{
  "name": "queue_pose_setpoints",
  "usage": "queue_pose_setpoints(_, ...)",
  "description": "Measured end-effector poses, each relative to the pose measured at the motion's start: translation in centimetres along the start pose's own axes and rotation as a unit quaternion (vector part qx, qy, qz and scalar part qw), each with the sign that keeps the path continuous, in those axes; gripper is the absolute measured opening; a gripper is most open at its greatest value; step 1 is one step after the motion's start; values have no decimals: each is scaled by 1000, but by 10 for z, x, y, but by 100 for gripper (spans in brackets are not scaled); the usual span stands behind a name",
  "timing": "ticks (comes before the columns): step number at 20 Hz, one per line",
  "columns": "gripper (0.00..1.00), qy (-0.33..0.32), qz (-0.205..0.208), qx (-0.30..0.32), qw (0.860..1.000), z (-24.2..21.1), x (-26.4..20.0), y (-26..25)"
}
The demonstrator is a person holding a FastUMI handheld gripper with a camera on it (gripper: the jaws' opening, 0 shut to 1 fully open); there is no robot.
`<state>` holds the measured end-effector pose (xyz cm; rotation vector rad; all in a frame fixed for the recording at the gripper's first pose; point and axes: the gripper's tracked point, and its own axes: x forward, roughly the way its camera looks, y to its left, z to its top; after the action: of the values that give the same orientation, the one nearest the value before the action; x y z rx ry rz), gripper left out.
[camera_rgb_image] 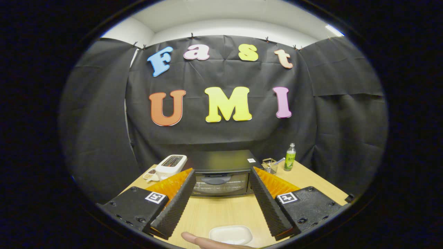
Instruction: Open the toaster oven, put the food inside, and close the toaster oven door.
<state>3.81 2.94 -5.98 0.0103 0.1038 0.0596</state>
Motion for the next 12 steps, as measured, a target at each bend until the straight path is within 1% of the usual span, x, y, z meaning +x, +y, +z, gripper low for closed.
queue_pose_setpoints(2, 100, -13, -3, -7, 1000, 4, -23, -10)
queue_pose_setpoints(5, 100, -25, -42, -6, 999, -18, -49, -43)
queue_pose_setpoints(6, 100, -24, -39, -12, 999, -25, -56, -44)
queue_pose_setpoints(7, 100, -21, -26, -13, 999, -30, -61, -40)
queue_pose_setpoints(9, 99, -9, 11, 4, 1000, -37, -70, -29)
queue_pose_setpoints(11, 99, -27, 22, 24, 999, -26, -83, -31)
queue_pose_setpoints(12, 99, -36, 21, 22, 999, -23, -87, -32)
